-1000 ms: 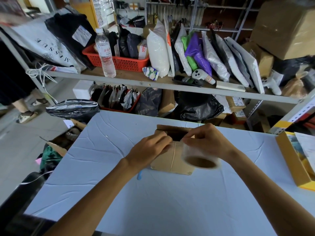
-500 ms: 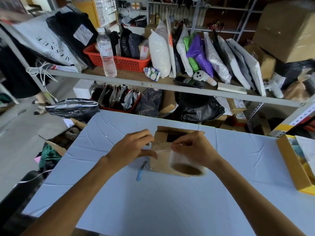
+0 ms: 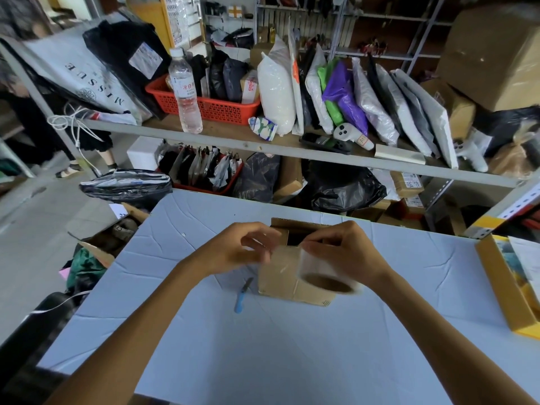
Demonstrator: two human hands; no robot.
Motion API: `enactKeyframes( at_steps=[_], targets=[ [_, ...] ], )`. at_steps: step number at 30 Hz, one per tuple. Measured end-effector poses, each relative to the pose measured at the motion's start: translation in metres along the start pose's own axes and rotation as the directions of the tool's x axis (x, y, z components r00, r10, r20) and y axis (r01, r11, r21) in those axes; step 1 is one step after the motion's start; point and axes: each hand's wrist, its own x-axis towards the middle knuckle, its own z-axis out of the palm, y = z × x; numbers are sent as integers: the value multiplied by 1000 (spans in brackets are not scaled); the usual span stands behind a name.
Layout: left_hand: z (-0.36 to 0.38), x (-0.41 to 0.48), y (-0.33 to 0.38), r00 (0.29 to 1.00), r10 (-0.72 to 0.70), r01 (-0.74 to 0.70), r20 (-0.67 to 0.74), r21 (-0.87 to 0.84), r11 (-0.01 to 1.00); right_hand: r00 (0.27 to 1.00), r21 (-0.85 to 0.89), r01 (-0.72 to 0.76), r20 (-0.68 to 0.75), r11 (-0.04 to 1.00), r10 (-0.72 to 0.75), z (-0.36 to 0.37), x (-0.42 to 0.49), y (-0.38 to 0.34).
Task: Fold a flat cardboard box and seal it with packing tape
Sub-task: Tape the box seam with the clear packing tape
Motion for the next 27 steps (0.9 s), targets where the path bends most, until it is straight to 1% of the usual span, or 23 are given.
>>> enactKeyframes(
  at_steps=[2, 3, 5, 6, 9, 12, 15, 19, 22, 23, 25, 27],
  targets=[
    [5, 4, 2, 989, -138, 144, 45, -222, 964, 1000, -25, 18, 6, 1000, -18, -3, 0, 0],
    [8, 6, 3, 982, -174, 189, 80, -285, 940, 1000, -26, 21, 6, 999, -21, -3, -1, -1],
    [17, 9, 6, 980, -168, 194, 106, -313, 930, 1000, -22, 22, -2, 1000, -22, -4, -2, -1],
    [22, 11, 7, 984, -157, 177, 87, -303, 936, 1000, -23, 24, -4, 999, -24, -5, -2, -1],
    [30, 15, 7, 985, -169, 151, -38, -286, 946, 1000, -36, 21, -1, 999, -21, -6, -2, 0],
    [32, 16, 7, 976, -193, 151, -98, -333, 931, 1000, -62, -10, -3, 998, 10, -7, -3, 2],
    [35, 15, 10, 970, -197, 147, -145, -299, 943, 1000, -106, -29, -10, 994, 28, -8, -4, 1],
    [40, 19, 14, 951, -240, 192, -197, -233, 953, 999, -111, -53, -17, 992, 52, -9, -5, -4],
    [37, 21, 17, 952, -194, 176, -238, -95, 980, 999, -283, -31, -2, 959, 32, -7, -11, -7],
    [35, 21, 17, 949, -191, 179, -252, -69, 981, 999, -312, -30, 13, 950, 35, -9, -12, -7],
    [31, 22, 17, 941, -214, 205, -264, -61, 977, 997, -281, -37, 48, 959, 52, -15, -13, -5],
    [30, 23, 16, 935, -216, 218, -280, -24, 976, 989, -217, -60, 120, 974, 88, -22, -11, -3]
  ],
)
